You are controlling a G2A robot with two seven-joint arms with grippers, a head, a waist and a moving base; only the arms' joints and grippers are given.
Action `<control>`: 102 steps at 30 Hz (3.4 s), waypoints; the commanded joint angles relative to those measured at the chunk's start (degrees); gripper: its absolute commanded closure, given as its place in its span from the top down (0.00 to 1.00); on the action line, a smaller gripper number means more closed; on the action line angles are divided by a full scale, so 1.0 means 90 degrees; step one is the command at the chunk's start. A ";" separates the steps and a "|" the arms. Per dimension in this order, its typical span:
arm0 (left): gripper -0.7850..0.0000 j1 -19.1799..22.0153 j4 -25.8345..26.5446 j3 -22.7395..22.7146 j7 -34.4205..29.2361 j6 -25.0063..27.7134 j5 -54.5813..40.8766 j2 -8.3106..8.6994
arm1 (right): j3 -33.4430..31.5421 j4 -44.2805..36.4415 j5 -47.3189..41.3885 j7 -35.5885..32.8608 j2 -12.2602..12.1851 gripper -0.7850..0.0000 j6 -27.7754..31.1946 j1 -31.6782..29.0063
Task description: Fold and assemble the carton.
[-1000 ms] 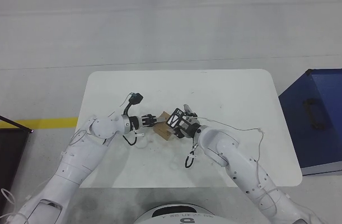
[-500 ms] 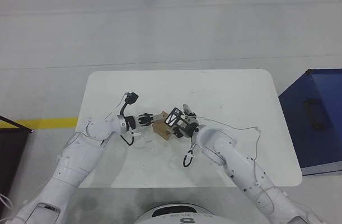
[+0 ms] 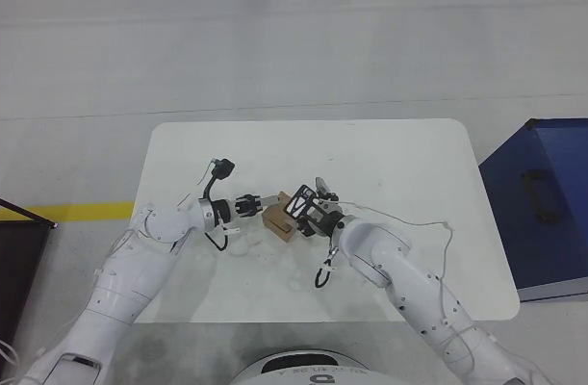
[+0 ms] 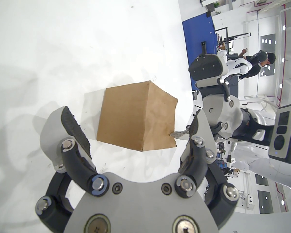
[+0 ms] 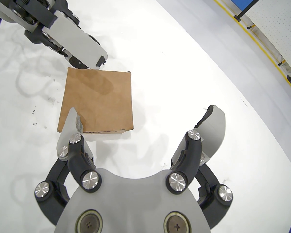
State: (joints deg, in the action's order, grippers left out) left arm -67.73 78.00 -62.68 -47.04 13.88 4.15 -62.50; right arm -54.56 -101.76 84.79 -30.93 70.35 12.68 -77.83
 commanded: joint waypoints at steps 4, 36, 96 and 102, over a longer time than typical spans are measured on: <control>1.00 -0.0031 0.0041 -0.0021 0.0018 -0.0008 0.0023 0.0009 | -0.0003 -0.0053 -0.0023 0.0097 0.0010 1.00 0.0031 -0.0004; 1.00 -0.0103 0.0089 -0.0042 0.0253 0.0045 0.0062 0.0010 | 0.0316 0.0284 -0.0317 -0.1085 0.0208 1.00 -0.0060 0.0534; 1.00 -0.2080 0.1374 -0.1904 -0.1644 -0.0923 -0.2282 0.0468 | -0.1423 -0.0062 -0.0294 0.1068 -0.0003 0.40 -0.0136 -0.0654; 1.00 -0.1937 0.1411 -0.1895 -0.1482 -0.0987 -0.2291 0.0475 | -0.2053 -0.0576 -0.0491 0.1562 -0.0117 0.00 0.0027 -0.1420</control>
State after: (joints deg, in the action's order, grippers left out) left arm -85.74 90.71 -80.24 -61.14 4.68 -16.40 -58.11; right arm -72.41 -106.60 80.49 -17.30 69.41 12.70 -89.79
